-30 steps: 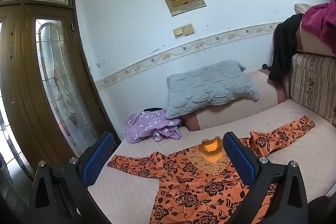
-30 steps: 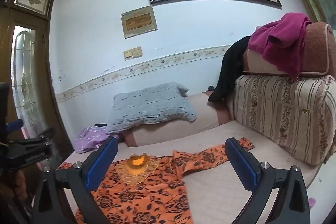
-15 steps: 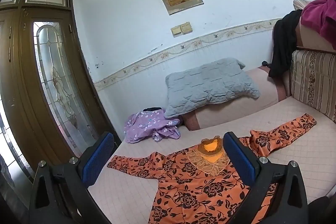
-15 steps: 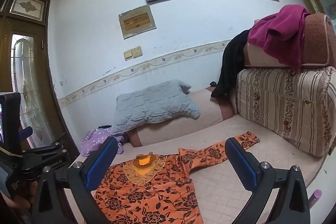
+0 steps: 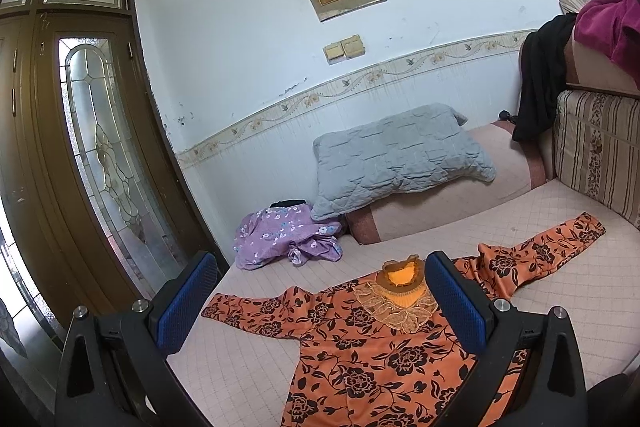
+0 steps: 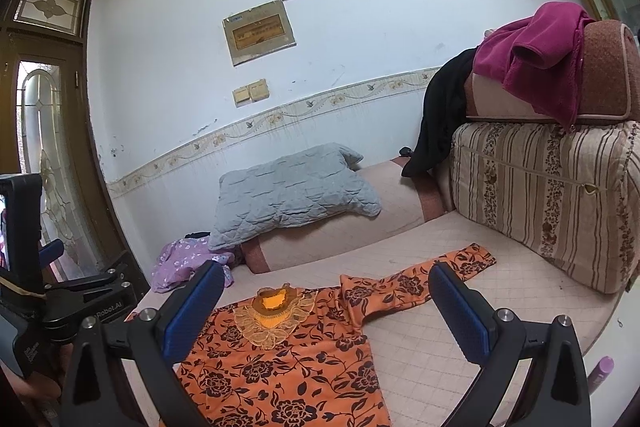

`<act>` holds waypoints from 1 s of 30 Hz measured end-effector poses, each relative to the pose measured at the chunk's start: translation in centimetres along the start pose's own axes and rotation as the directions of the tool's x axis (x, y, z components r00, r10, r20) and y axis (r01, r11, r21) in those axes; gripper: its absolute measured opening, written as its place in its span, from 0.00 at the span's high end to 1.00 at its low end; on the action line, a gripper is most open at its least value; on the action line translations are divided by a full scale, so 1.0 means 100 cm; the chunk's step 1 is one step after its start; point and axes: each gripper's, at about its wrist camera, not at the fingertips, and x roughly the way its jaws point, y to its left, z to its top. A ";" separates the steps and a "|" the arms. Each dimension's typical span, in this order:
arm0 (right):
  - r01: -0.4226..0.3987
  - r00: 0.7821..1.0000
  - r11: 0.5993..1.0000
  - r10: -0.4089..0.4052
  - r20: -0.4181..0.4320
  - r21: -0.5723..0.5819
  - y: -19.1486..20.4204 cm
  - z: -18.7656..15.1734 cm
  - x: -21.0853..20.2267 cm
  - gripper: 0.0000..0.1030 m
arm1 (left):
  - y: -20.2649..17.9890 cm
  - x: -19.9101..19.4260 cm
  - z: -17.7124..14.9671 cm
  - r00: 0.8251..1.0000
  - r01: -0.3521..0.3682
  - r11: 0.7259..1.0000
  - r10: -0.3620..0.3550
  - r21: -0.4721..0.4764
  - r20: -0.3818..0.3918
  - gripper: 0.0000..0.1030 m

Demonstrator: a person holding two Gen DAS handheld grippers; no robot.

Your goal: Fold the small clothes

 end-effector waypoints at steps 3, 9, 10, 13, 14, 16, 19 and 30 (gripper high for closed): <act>-0.001 1.000 1.000 0.001 -0.002 -0.003 0.001 -0.004 0.000 0.00 | 0.002 0.003 0.000 1.000 0.003 1.000 -0.003 -0.003 -0.004 0.00; -0.008 1.000 1.000 0.007 -0.016 -0.015 0.007 -0.007 0.004 0.00 | 0.007 0.009 -0.007 1.000 -0.006 1.000 0.005 -0.020 -0.024 0.00; -0.009 1.000 1.000 0.009 -0.018 -0.017 0.008 -0.007 0.005 0.00 | 0.006 0.010 -0.006 1.000 -0.007 1.000 0.006 -0.020 -0.026 0.00; -0.011 1.000 1.000 0.011 -0.019 -0.025 0.015 -0.009 0.006 0.00 | 0.008 0.014 -0.008 0.999 -0.007 1.000 0.006 -0.024 -0.036 0.00; -0.011 1.000 1.000 0.011 -0.019 -0.027 0.016 -0.010 0.007 0.00 | 0.008 0.015 -0.009 0.999 -0.006 1.000 0.005 -0.025 -0.039 0.00; -0.013 1.000 0.999 0.012 -0.024 -0.031 0.019 -0.010 0.010 0.00 | 0.008 0.018 -0.010 0.999 -0.004 1.000 0.002 -0.026 -0.045 0.00; -0.017 0.999 0.999 0.015 -0.031 -0.036 0.023 -0.010 0.014 0.00 | 0.009 0.023 -0.012 0.999 0.000 0.999 -0.002 -0.033 -0.055 0.00; -0.028 0.999 0.998 0.025 -0.045 -0.054 0.046 -0.017 0.026 0.00 | 0.021 0.041 -0.019 0.997 -0.006 0.998 0.002 -0.057 -0.083 0.00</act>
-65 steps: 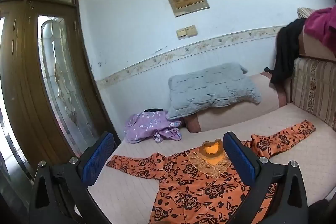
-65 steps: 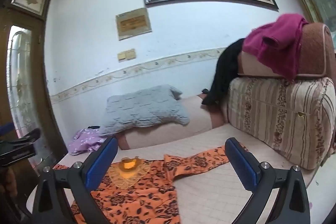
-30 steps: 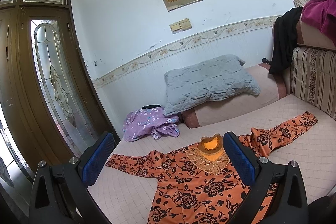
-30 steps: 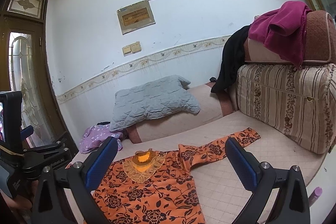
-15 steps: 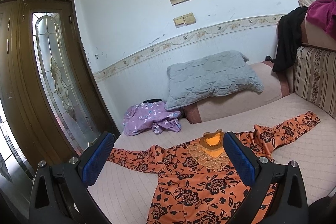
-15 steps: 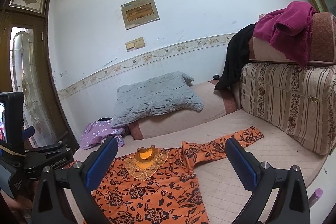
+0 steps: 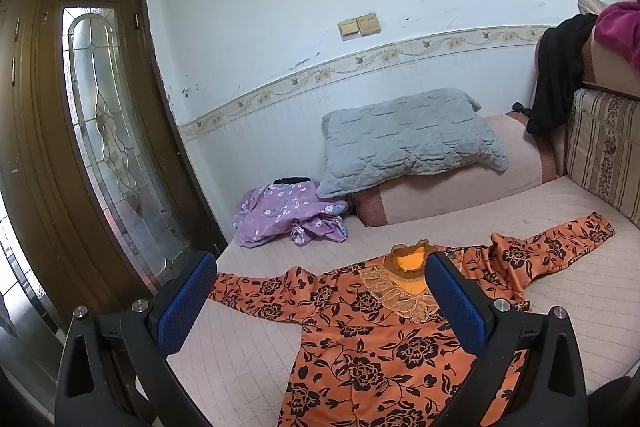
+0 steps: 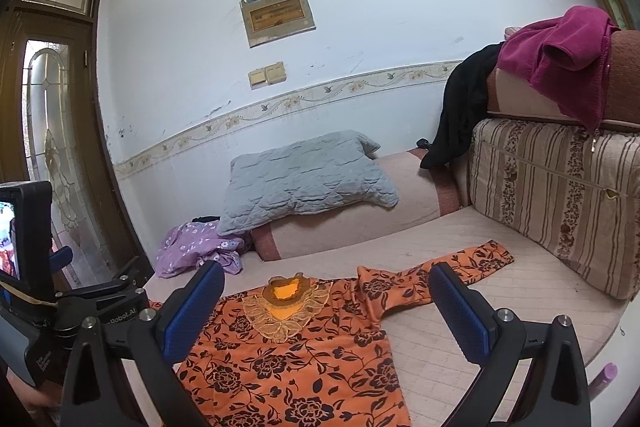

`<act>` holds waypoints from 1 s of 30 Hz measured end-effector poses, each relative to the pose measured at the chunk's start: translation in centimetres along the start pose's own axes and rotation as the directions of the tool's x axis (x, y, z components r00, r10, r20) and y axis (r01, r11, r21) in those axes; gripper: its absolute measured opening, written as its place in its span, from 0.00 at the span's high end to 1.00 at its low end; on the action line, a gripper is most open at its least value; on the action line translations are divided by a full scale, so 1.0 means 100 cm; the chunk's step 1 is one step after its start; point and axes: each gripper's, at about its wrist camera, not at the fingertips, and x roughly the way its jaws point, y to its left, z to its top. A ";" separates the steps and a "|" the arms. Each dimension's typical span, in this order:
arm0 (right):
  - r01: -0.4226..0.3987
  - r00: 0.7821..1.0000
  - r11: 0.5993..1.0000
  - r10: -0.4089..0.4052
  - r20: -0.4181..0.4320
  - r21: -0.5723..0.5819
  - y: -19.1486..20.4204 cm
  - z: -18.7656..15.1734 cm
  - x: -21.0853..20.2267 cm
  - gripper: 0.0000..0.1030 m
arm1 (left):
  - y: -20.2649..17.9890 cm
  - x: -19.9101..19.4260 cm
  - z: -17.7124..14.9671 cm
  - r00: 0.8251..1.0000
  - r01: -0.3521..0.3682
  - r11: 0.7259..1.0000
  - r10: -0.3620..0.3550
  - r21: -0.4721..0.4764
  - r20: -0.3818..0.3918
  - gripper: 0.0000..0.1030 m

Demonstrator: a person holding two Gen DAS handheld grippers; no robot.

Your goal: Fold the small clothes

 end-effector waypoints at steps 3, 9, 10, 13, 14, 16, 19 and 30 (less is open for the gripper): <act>-0.006 1.000 1.000 0.006 -0.008 -0.009 0.007 0.001 0.005 0.00 | 0.004 0.005 -0.004 1.000 -0.004 1.000 0.004 -0.009 -0.011 0.00; -0.025 1.000 0.999 0.025 -0.016 -0.022 0.022 -0.001 0.012 0.00 | 0.020 0.011 -0.008 1.000 -0.020 0.999 0.019 -0.033 -0.022 0.00; -0.028 0.999 0.999 0.028 -0.016 -0.025 0.026 -0.002 0.012 0.00 | 0.022 0.011 -0.009 1.000 -0.022 0.999 0.021 -0.036 -0.023 0.00; -0.039 0.999 0.999 0.038 -0.019 -0.038 0.036 -0.004 0.014 0.00 | 0.033 0.014 -0.010 0.999 -0.033 0.998 0.032 -0.046 -0.025 0.00; -0.043 0.999 0.998 0.042 -0.019 -0.042 0.040 -0.004 0.014 0.00 | 0.036 0.015 -0.010 0.999 -0.037 0.998 0.036 -0.050 -0.025 0.00; -0.050 0.999 0.998 0.049 -0.020 -0.049 0.045 -0.004 0.015 0.00 | 0.038 0.016 -0.011 0.999 -0.042 0.998 0.041 -0.056 -0.026 0.00; -0.060 0.998 0.996 0.058 -0.022 -0.060 0.054 -0.005 0.017 0.00 | 0.046 0.019 -0.012 0.998 -0.051 0.996 0.049 -0.069 -0.030 0.00; -0.068 0.992 0.996 0.061 -0.112 -0.061 0.051 -0.028 0.054 0.00 | 0.050 0.058 -0.036 0.993 -0.061 0.996 0.054 -0.071 -0.106 0.00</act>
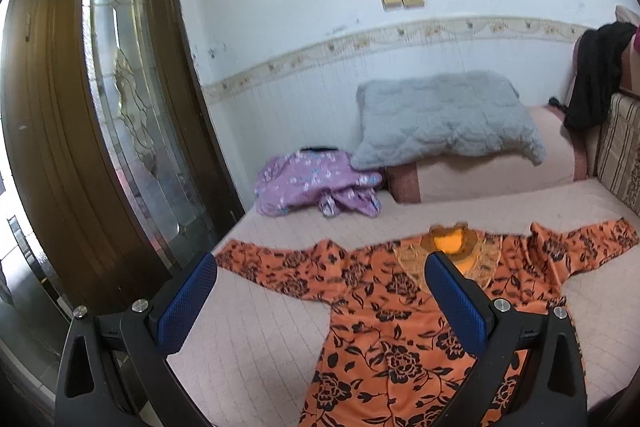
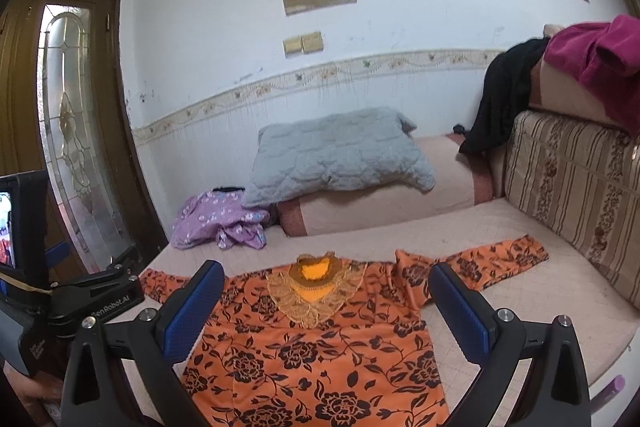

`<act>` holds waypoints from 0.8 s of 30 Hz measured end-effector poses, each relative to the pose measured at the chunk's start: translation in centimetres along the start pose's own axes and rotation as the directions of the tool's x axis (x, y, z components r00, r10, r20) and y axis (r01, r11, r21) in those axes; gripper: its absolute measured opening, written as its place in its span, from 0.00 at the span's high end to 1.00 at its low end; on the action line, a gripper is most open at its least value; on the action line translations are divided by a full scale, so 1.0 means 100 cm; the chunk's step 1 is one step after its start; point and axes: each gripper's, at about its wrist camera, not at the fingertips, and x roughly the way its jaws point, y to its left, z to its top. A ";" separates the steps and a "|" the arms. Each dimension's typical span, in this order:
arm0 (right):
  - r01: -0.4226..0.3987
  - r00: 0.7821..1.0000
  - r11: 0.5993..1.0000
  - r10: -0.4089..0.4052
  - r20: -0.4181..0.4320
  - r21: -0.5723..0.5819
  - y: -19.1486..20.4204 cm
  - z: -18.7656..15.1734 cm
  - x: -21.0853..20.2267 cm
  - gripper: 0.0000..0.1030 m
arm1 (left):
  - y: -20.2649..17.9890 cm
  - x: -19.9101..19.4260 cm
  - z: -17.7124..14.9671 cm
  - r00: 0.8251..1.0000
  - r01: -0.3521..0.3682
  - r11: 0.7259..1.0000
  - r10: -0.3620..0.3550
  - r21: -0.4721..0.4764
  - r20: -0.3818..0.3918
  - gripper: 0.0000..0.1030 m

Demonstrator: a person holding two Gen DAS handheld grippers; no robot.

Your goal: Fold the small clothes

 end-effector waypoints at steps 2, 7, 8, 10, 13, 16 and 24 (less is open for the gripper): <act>-0.013 0.999 1.000 0.014 -0.038 0.016 -0.014 -0.010 0.018 0.00 | -0.014 0.028 -0.011 0.998 0.028 0.999 -0.027 0.020 -0.061 0.00; 0.036 0.986 0.983 -0.006 -0.165 0.180 -0.101 -0.039 0.081 0.00 | -0.069 0.120 -0.056 0.947 0.148 0.985 -0.114 0.093 -0.299 0.00; 0.061 0.983 0.971 -0.018 -0.183 0.233 -0.126 -0.043 0.095 0.00 | -0.076 0.131 -0.063 0.938 0.158 0.982 -0.118 0.099 -0.326 0.00; 0.107 0.976 0.923 -0.026 -0.218 0.370 -0.182 -0.053 0.124 0.00 | -0.102 0.178 -0.090 0.898 0.189 0.975 -0.123 0.117 -0.422 0.00; 0.171 0.967 0.777 -0.014 -0.254 0.606 -0.273 -0.071 0.171 0.00 | -0.124 0.221 -0.111 0.872 0.192 0.973 -0.108 0.131 -0.477 0.00; 0.207 0.971 0.591 -0.028 -0.237 0.780 -0.355 -0.086 0.210 0.13 | -0.139 0.247 -0.122 0.857 0.216 0.968 -0.124 0.130 -0.500 0.00; 0.319 0.947 0.393 -0.160 -0.277 0.862 -0.463 -0.102 0.274 0.37 | -0.153 0.274 -0.136 0.841 0.258 0.962 -0.178 0.090 -0.511 0.00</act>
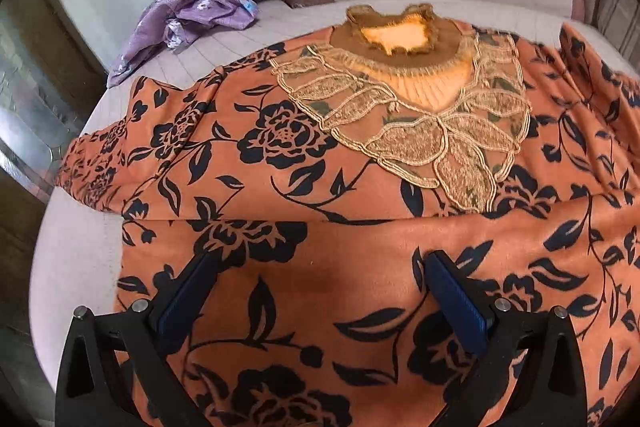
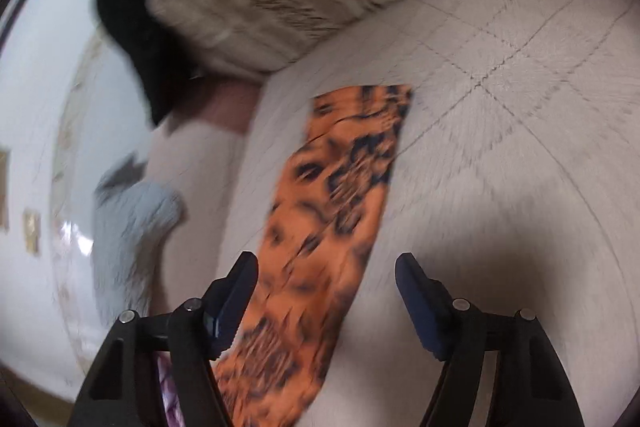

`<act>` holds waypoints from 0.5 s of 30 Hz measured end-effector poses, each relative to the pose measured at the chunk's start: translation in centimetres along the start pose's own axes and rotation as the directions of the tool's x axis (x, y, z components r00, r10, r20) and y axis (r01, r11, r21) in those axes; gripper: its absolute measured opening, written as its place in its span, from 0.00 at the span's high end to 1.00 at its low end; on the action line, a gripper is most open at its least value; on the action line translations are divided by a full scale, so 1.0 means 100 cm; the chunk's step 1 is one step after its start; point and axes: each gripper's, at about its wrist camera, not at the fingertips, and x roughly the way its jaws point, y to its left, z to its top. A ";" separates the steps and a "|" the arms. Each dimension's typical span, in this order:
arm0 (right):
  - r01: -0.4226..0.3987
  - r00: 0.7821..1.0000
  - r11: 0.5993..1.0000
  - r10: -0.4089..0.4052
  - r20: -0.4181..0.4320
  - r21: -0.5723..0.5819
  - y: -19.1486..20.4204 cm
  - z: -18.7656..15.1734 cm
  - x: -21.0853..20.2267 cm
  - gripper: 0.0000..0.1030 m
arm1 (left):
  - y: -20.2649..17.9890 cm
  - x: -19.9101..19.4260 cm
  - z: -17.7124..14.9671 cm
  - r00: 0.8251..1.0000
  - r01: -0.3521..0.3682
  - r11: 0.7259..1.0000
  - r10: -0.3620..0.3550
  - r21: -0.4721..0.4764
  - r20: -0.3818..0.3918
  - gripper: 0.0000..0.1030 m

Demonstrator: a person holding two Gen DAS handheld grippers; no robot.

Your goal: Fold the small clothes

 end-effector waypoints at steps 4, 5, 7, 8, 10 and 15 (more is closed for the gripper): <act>0.083 0.996 0.992 -0.078 0.054 -0.093 0.021 0.020 0.026 0.42 | 0.012 0.006 -0.005 0.998 0.054 0.993 -0.055 -0.106 -0.010 0.00; 0.109 0.992 0.985 -0.100 0.072 -0.132 0.026 0.024 0.033 0.47 | 0.018 0.009 -0.007 0.996 0.087 0.984 -0.091 -0.152 -0.015 0.00; 0.156 0.985 0.969 -0.139 0.104 -0.190 0.032 0.027 0.041 0.67 | 0.018 0.010 -0.006 0.995 0.090 0.984 -0.094 -0.153 -0.023 0.00; 0.157 0.985 0.967 -0.138 0.104 -0.200 0.033 0.027 0.044 0.80 | 0.016 0.009 -0.006 0.996 0.082 0.985 -0.087 -0.155 -0.025 0.00; 0.100 0.992 0.980 -0.085 0.095 -0.170 0.029 0.029 0.041 0.89 | 0.014 0.009 -0.006 0.996 0.073 0.984 -0.079 -0.165 -0.030 0.00; -0.054 0.986 0.975 0.087 0.143 -0.216 0.069 0.013 0.002 0.93 | 0.019 0.009 0.000 0.991 0.080 0.984 -0.096 -0.159 -0.098 0.00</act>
